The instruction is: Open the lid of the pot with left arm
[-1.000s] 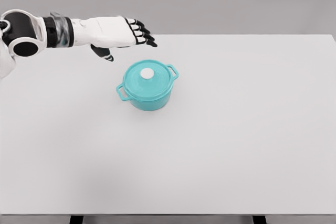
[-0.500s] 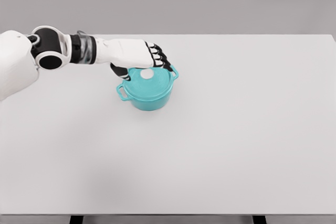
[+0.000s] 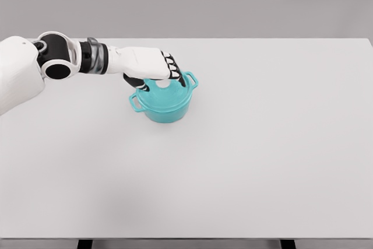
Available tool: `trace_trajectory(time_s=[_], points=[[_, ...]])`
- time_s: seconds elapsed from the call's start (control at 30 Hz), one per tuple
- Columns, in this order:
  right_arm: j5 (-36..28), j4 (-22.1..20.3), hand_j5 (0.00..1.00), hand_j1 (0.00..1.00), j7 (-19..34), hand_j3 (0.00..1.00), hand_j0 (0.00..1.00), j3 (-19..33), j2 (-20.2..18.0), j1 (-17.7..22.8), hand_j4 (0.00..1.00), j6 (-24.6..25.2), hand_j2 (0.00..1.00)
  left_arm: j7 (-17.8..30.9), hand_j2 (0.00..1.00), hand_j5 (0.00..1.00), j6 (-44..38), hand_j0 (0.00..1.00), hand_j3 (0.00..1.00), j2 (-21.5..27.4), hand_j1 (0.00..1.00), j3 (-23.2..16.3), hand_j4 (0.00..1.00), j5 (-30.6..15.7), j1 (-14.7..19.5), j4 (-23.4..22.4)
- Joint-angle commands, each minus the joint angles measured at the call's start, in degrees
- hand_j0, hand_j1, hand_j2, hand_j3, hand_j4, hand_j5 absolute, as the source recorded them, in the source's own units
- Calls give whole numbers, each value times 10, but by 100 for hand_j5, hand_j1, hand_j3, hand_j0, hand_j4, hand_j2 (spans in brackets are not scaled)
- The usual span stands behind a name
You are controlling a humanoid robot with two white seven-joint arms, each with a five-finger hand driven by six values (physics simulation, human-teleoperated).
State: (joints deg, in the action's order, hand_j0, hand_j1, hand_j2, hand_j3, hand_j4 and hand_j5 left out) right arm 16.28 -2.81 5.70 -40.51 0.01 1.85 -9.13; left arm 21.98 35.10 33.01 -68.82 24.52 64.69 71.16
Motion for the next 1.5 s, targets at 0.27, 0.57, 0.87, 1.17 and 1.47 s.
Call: trace_trajectory(time_s=[0.27, 0.57, 0.87, 1.17, 1.47], points=[[0, 0, 100, 100, 0, 100, 100, 0, 0, 0, 100, 0, 100, 0, 76, 76, -1, 76, 76, -5, 76, -6, 76, -2, -1, -8], [0, 0, 100, 100, 0, 100, 100, 0, 0, 0, 100, 0, 100, 1, 70, 70, -1, 70, 70, -6, 70, -7, 70, 0, -2, -16], [0, 0, 100, 100, 0, 100, 100, 0, 0, 0, 100, 0, 100, 2, 55, 55, -1, 55, 55, -5, 55, -6, 55, 0, 1, -15], [0, 0, 100, 100, 0, 100, 100, 0, 0, 0, 100, 0, 100, 2, 38, 38, -1, 38, 38, 1, 38, -4, 38, -1, 10, -14], [0, 0, 100, 100, 0, 100, 100, 0, 0, 0, 100, 0, 100, 1, 39, 39, -1, 39, 39, 126, 39, 7, 39, -1, 32, -8]])
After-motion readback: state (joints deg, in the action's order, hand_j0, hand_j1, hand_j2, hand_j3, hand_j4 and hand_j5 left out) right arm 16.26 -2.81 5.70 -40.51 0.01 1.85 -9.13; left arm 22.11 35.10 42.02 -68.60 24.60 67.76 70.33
